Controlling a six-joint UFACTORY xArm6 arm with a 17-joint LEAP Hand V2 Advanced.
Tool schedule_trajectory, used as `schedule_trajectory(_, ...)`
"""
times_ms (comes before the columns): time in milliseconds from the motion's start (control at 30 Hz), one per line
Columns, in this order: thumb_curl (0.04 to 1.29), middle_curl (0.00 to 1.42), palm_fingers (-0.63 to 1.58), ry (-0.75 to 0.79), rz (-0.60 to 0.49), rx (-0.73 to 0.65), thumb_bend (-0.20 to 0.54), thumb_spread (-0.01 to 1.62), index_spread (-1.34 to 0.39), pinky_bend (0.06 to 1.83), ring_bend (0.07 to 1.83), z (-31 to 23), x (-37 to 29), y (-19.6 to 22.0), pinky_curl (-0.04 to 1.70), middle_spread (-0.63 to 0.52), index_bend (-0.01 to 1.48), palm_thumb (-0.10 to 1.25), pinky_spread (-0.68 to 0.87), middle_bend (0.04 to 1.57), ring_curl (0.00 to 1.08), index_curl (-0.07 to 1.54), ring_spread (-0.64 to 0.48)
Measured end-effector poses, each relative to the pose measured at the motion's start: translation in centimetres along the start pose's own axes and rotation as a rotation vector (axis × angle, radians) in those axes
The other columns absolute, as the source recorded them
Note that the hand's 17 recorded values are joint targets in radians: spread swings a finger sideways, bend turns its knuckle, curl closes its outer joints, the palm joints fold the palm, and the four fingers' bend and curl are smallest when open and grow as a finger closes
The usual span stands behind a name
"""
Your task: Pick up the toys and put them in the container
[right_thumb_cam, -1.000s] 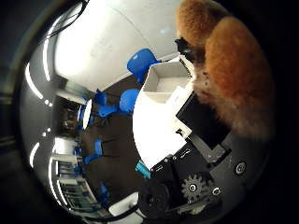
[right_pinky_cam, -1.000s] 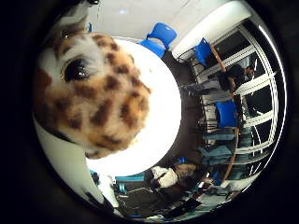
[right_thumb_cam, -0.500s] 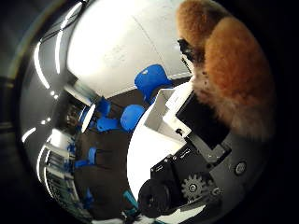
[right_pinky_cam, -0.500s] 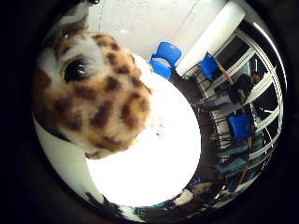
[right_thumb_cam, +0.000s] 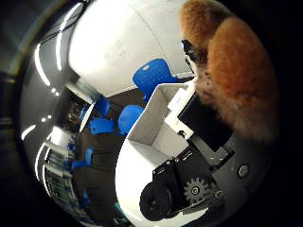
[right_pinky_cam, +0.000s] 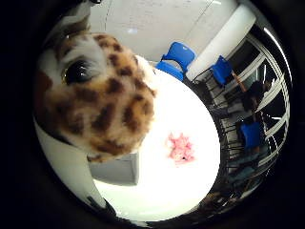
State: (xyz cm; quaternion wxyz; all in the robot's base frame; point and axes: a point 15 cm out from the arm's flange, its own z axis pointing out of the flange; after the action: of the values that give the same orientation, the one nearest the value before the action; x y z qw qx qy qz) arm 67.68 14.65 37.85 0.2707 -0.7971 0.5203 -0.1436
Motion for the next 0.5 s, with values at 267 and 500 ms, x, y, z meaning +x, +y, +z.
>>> schedule_trajectory(267,0.65,0.78,1.16,-0.030,-0.007,-0.011,-0.019,1.14,-0.23,1.12,1.31,1.4,-2.3,0.1,0.96,-0.17,1.01,0.88,-0.27,1.24,0.73,0.82,-0.23)
schedule_trajectory(500,0.58,0.63,1.16,-0.056,-0.006,-0.050,-0.029,1.06,-0.32,1.00,1.27,2.4,-3.1,1.1,0.70,-0.21,0.57,0.79,-0.52,1.07,0.58,0.70,-0.23)
